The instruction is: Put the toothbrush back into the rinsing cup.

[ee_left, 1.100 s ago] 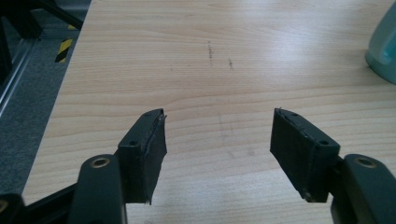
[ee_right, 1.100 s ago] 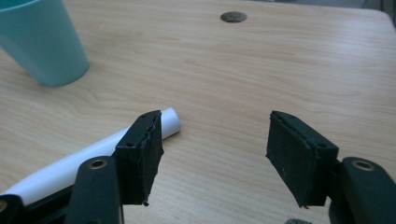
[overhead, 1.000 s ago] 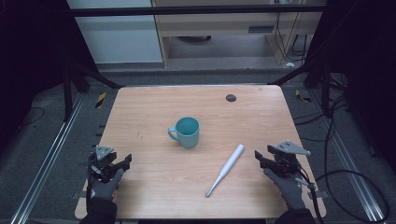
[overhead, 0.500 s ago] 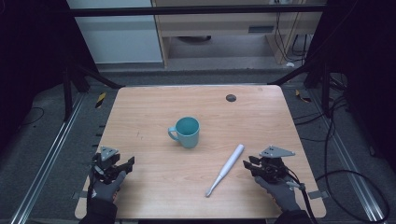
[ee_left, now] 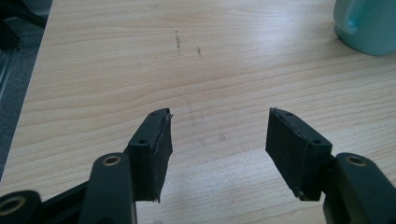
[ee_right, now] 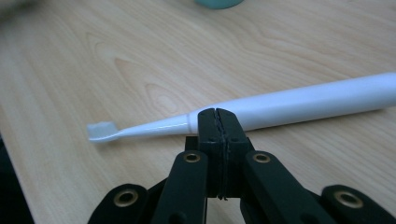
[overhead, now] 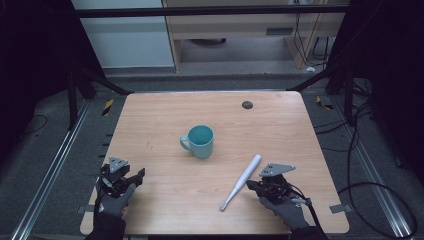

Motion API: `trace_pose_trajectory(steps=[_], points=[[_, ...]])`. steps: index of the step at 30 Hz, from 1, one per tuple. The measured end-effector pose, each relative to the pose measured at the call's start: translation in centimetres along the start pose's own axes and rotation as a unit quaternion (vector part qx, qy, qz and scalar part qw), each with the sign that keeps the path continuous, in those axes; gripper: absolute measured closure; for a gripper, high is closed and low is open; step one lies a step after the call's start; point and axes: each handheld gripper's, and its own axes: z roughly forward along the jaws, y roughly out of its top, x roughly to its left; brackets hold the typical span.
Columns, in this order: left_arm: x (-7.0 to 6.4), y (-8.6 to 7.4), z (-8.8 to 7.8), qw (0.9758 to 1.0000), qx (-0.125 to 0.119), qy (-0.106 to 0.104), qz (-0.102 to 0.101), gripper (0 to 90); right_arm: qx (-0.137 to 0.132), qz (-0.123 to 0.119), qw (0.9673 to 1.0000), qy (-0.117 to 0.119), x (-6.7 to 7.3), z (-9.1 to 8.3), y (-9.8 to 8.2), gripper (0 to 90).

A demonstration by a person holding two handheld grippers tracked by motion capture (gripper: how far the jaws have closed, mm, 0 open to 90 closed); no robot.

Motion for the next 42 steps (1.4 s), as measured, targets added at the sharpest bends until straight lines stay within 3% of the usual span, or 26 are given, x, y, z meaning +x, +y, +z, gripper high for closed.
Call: trace_pose_trajectory(steps=[6,13,21,36,42], points=[[-0.1,-0.1,0.3,1.0,0.004,-0.007,0.003,38.7,0.016,-0.013,0.9995,0.023,1.1,1.2,0.0,90.0],[-0.2,0.0,0.2,1.0,0.001,-0.006,0.006,38.1,0.034,-0.019,0.9988,0.028,2.3,2.9,-0.1,90.0],[-0.2,0.0,0.4,0.9999,0.003,-0.011,0.005,37.2,0.041,-0.021,0.9987,0.024,2.5,3.7,-0.1,90.0],[-0.1,0.0,0.5,0.9999,0.003,-0.011,0.007,36.5,0.044,-0.02,0.9985,0.027,2.8,4.6,0.1,89.8],[0.1,0.1,0.5,1.0,0.005,-0.007,0.0,36.7,0.021,-0.013,0.9992,0.031,2.7,4.2,0.5,89.4]])
